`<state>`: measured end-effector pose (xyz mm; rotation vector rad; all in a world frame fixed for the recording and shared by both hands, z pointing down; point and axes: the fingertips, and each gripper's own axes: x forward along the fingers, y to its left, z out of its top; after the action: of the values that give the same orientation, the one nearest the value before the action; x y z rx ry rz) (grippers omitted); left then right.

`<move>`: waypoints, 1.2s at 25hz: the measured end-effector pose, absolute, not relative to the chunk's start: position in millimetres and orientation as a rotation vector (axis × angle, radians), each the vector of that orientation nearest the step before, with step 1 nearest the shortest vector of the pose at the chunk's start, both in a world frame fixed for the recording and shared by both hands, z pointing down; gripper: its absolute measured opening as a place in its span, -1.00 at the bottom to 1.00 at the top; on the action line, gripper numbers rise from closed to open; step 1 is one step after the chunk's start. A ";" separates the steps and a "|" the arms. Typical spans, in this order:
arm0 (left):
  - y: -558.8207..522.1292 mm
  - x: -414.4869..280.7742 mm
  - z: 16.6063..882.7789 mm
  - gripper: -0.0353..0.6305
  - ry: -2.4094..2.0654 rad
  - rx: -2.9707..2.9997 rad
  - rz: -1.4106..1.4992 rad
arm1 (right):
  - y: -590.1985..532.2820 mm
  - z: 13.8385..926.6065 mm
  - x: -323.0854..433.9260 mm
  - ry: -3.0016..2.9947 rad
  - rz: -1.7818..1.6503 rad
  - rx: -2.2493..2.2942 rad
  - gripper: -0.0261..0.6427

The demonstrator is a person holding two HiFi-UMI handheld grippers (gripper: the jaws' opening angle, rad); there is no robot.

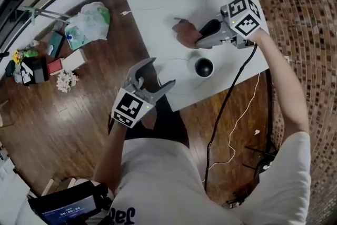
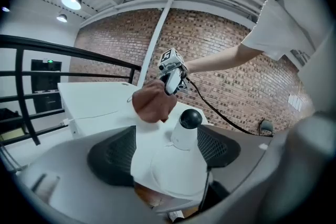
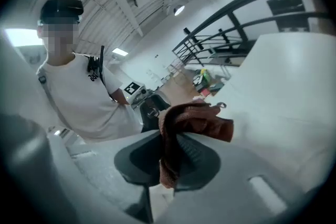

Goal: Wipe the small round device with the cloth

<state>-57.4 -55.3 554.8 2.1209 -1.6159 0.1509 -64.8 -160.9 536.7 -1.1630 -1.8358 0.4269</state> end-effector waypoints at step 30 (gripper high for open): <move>-52.0 -24.0 559.3 0.29 -1.387 2.298 0.248 | -166.5 622.1 55.5 -1.912 0.547 -0.875 -0.79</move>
<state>-24.0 -52.0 559.3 2.2979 -1.3870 0.2478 55.5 -166.5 622.1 -0.8753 -1.9122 0.5471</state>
